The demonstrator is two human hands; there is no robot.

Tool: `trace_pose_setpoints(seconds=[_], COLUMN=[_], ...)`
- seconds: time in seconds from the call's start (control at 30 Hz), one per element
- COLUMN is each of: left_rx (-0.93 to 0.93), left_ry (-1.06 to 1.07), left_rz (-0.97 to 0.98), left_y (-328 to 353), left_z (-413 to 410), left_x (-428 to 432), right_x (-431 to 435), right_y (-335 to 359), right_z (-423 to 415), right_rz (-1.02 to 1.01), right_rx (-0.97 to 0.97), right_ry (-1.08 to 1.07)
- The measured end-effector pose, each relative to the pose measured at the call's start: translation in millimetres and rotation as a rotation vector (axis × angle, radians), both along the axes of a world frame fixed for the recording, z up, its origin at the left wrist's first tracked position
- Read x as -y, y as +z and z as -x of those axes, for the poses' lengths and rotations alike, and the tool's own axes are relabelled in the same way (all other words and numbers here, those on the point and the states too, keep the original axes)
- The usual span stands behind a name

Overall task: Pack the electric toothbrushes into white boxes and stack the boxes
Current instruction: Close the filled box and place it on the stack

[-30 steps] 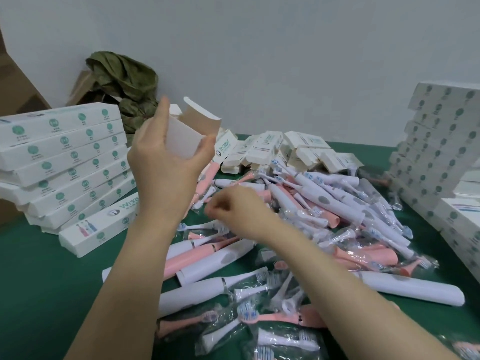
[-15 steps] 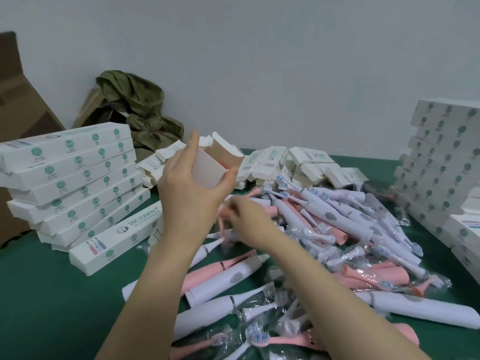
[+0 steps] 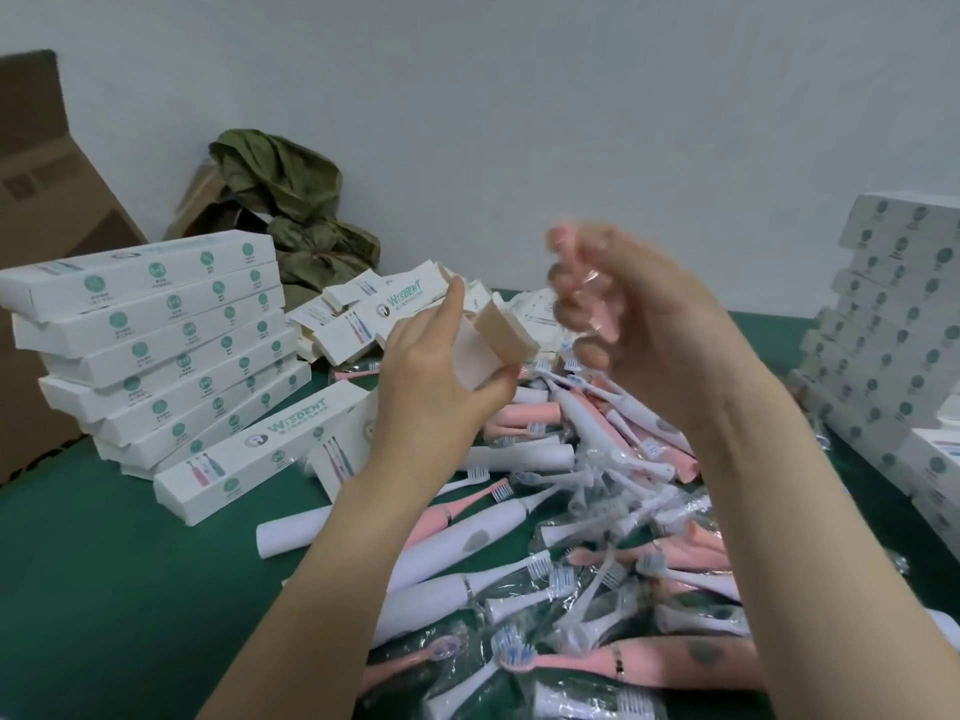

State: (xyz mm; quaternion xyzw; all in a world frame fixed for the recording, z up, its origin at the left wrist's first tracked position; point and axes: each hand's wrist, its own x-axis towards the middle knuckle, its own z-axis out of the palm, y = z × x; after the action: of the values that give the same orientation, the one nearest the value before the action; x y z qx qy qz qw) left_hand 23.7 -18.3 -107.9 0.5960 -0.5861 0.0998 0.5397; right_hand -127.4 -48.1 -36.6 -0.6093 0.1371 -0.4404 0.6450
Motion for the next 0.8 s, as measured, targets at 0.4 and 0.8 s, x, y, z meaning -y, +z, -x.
trace_pose_setpoints(seconds=[0.4,0.8], left_rx=[0.012,0.012], left_ry=[-0.030,-0.038], left_rz=[0.019,0.084], left_y=[-1.8,-4.6], left_z=[5.3,6.4], left_x=[-2.0,-1.8], right_x=[7.1,8.7], right_y=[-19.0,-9.9], right_z=[-14.2,-0.1], right_rz=[0.752,0.690], right_rx=[-0.837,-0.853], right_ry=[-0.594,-0.441])
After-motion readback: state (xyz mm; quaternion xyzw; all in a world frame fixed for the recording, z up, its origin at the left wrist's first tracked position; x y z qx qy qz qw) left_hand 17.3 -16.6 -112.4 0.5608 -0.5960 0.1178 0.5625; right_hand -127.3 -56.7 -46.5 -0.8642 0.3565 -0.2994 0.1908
